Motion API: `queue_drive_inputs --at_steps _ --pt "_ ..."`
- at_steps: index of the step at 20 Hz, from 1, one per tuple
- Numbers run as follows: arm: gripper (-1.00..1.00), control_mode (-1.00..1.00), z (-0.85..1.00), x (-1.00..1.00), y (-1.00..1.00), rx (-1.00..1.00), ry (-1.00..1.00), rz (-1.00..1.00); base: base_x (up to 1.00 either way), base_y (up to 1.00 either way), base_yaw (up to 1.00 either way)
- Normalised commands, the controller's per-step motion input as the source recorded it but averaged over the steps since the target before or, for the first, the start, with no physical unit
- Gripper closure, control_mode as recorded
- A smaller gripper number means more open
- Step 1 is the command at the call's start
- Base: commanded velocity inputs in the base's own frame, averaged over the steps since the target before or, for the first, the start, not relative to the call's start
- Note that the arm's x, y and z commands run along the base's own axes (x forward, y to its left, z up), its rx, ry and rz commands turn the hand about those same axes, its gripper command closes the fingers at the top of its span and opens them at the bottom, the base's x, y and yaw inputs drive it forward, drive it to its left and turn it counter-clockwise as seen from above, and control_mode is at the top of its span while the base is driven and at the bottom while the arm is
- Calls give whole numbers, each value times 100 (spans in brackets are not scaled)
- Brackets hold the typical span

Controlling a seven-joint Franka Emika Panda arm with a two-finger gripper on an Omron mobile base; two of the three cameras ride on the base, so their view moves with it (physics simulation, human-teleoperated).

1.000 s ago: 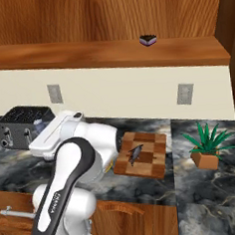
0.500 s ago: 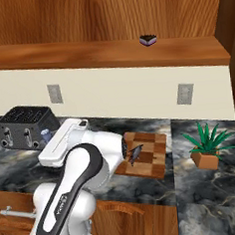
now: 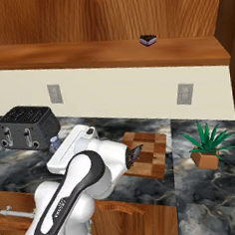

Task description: Pick the fish from the plate and place it on the cutting board. Then pick the condiment bottle from the cabinet and place it next to the cutting board.

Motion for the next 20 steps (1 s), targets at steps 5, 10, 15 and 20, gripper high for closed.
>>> queue_drive_inputs --at_steps 5,10,15,20 --pt "100 -100 -35 0 0 1 -9 -14 0 0 0" --pt "100 -100 -28 0 0 6 -11 -11 0 0 0" --pt "100 -100 -26 0 0 7 -11 -10 0 0 0" --pt "100 -100 -32 0 0 8 -9 -10 0 0 0"
